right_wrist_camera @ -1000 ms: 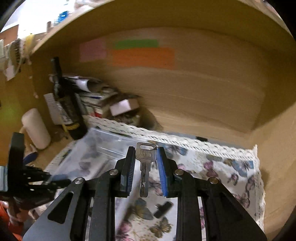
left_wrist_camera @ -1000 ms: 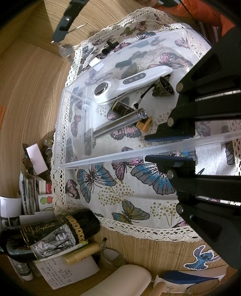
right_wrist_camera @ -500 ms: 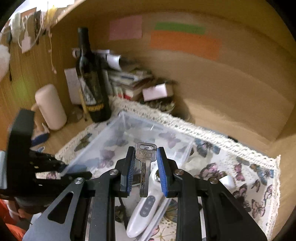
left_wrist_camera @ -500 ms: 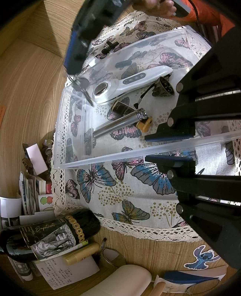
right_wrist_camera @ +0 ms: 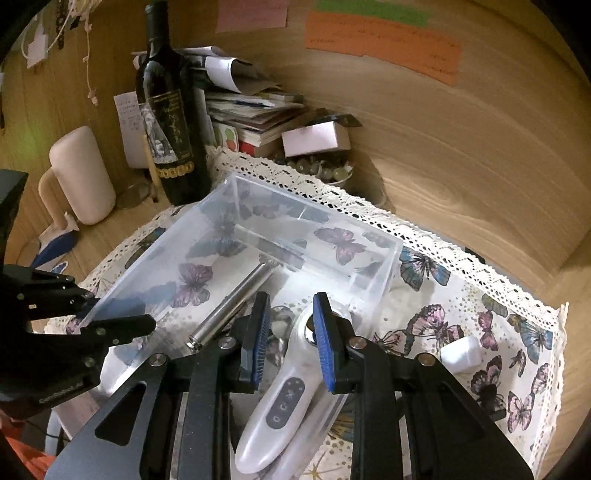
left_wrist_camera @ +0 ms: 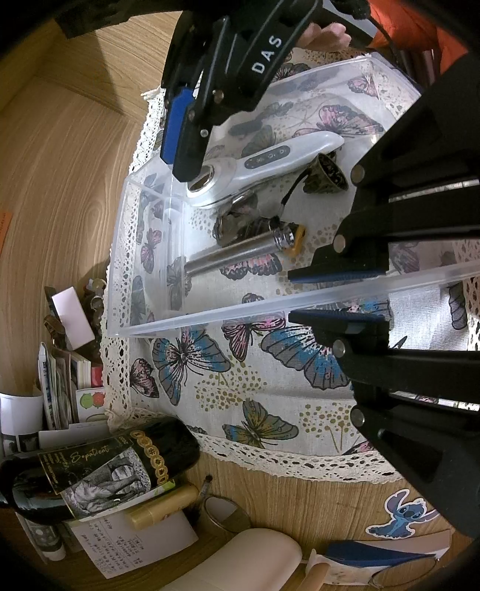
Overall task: Organize rigid objects
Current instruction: 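Carry the silver key into the clear box and release it with the right gripper, then grasp the white plug adapter with the right gripper and lift it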
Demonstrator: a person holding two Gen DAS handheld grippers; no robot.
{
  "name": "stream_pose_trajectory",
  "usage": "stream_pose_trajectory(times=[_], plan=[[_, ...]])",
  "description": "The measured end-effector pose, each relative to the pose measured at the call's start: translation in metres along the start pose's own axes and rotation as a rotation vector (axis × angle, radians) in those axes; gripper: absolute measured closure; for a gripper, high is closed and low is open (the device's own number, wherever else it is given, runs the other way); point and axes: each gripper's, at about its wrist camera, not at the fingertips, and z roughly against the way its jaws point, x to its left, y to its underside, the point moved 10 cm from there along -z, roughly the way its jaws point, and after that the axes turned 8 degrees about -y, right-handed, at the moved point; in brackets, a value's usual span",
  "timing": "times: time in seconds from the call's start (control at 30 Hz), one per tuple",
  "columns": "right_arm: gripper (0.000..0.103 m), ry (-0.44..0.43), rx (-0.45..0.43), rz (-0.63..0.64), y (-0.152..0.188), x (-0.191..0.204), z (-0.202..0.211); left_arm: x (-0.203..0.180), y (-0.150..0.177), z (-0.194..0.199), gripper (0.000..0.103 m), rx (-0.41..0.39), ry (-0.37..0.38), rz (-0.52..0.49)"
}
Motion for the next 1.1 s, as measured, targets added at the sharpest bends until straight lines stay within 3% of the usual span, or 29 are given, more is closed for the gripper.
stream_pose_trajectory(times=[0.23, 0.3, 0.57, 0.8, 1.1], plan=[[0.078, 0.011, -0.038, -0.022, -0.004, -0.009, 0.016, 0.000, 0.000, 0.000, 0.090, 0.001, 0.001, 0.001], [0.071, 0.028, -0.065, -0.029, -0.008, -0.018, 0.027, 0.000, 0.000, 0.000, 0.090, 0.001, 0.000, 0.000], [0.064, 0.173, -0.129, -0.168, -0.014, -0.099, 0.058, 0.000, 0.000, -0.001, 0.090, -0.002, 0.000, 0.004], [0.064, 0.225, -0.054, -0.305, 0.015, -0.157, 0.042, 0.002, -0.001, -0.001, 0.090, -0.002, 0.002, 0.007], [0.063, 0.214, 0.100, -0.367, 0.062, -0.175, -0.008, 0.002, -0.001, -0.001, 0.090, -0.002, 0.003, 0.010]])
